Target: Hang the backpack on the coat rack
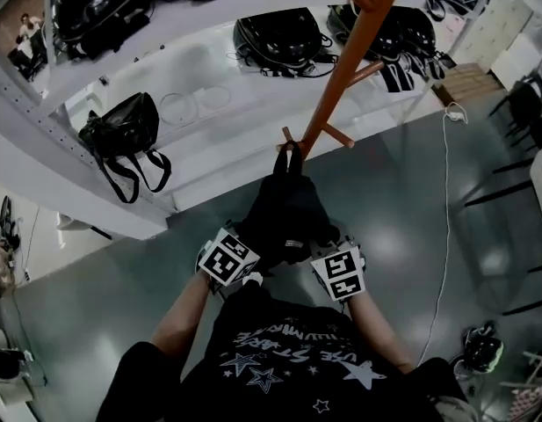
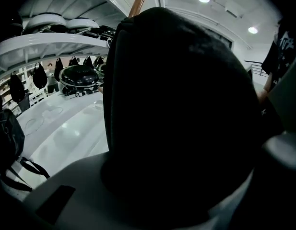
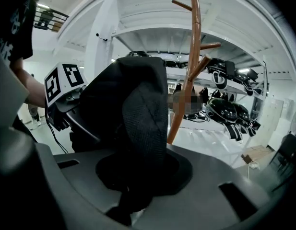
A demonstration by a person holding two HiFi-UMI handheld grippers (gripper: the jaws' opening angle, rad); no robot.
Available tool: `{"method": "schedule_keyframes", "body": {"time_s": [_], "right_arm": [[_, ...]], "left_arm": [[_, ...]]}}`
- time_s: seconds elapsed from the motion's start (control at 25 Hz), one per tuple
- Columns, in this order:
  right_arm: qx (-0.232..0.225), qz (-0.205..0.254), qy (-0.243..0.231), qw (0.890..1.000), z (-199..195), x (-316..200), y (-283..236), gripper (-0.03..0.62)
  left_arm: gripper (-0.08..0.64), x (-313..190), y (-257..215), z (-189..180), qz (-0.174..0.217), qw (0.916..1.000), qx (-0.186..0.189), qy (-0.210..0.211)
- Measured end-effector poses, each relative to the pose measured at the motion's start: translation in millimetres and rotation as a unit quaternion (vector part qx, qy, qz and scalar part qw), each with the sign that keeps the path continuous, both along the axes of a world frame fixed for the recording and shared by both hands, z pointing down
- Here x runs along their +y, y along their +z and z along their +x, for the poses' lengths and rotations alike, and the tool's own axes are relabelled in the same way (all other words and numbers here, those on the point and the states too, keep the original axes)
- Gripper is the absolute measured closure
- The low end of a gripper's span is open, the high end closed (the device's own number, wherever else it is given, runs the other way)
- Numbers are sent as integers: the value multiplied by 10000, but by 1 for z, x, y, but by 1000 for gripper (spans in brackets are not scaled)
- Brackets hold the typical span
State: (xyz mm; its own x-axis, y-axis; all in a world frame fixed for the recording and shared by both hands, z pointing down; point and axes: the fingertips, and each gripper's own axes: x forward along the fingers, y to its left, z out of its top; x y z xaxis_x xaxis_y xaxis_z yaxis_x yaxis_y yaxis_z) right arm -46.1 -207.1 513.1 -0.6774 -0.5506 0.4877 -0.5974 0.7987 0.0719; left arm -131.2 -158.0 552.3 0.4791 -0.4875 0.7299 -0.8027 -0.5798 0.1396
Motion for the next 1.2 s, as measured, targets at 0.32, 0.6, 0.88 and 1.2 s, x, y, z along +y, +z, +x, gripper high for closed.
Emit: {"method": "schedule_keyframes", "body": {"time_s": [0.32, 0.6, 0.88, 1.2], "right_arm": [[209, -235, 635, 9975, -21, -15, 23, 520], [361, -363, 1049, 9932, -38, -17, 37, 520], [443, -408, 1424, 9880, -43, -18, 47, 522], [530, -578, 1621, 9836, -46, -27, 60, 523]], "left_arm": [[469, -26, 25, -25, -209, 9978, 255, 581], [469, -37, 41, -45, -325, 9938, 388, 985], [469, -49, 52, -53, -337, 9889, 417, 1383], [469, -62, 65, -57, -495, 9846, 464, 1611]]}}
